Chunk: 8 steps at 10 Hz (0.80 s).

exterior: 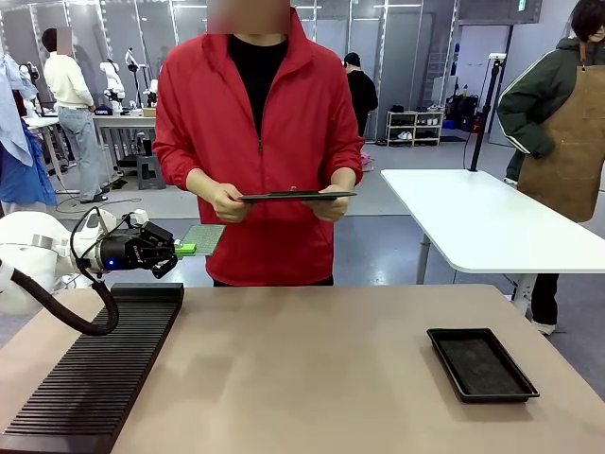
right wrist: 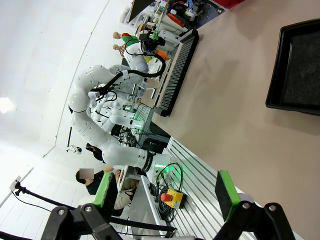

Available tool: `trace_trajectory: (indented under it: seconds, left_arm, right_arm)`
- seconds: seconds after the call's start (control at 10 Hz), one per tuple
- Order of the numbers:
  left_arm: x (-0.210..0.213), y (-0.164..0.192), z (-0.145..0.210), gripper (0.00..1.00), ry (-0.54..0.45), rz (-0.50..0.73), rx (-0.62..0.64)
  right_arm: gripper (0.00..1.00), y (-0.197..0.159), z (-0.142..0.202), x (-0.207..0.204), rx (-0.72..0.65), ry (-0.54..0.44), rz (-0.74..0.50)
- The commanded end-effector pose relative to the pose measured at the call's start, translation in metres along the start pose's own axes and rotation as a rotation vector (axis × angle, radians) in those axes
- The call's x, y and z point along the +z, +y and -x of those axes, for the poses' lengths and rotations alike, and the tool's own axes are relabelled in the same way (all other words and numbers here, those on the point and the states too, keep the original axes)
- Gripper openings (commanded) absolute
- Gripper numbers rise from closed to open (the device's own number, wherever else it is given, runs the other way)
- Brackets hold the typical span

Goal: Inspect the PCB.
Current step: Release the Blank PCB you were holding.

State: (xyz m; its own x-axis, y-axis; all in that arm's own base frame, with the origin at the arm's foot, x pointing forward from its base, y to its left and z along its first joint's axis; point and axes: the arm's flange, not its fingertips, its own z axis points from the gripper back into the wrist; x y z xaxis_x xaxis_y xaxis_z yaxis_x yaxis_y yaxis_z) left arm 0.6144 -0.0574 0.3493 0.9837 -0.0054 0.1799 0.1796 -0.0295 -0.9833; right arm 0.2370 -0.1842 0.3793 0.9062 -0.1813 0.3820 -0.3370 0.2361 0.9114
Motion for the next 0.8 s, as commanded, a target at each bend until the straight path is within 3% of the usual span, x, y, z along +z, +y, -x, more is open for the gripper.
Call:
trace_trajectory:
  seconds: [0.0,0.7]
  left_arm:
    - [-0.0003,-0.0001,-0.0004,0.03,-0.001,-0.002,-0.002]
    - [-0.0003,-0.0001,-0.0004,0.03,-0.001,-0.002,-0.002]
  right_arm:
    - [1.0,0.0014,-0.0003,0.0006,0.007,-0.004,-0.01]
    - [1.0,0.0014,-0.0003,0.0006,0.007,-0.004,-0.01]
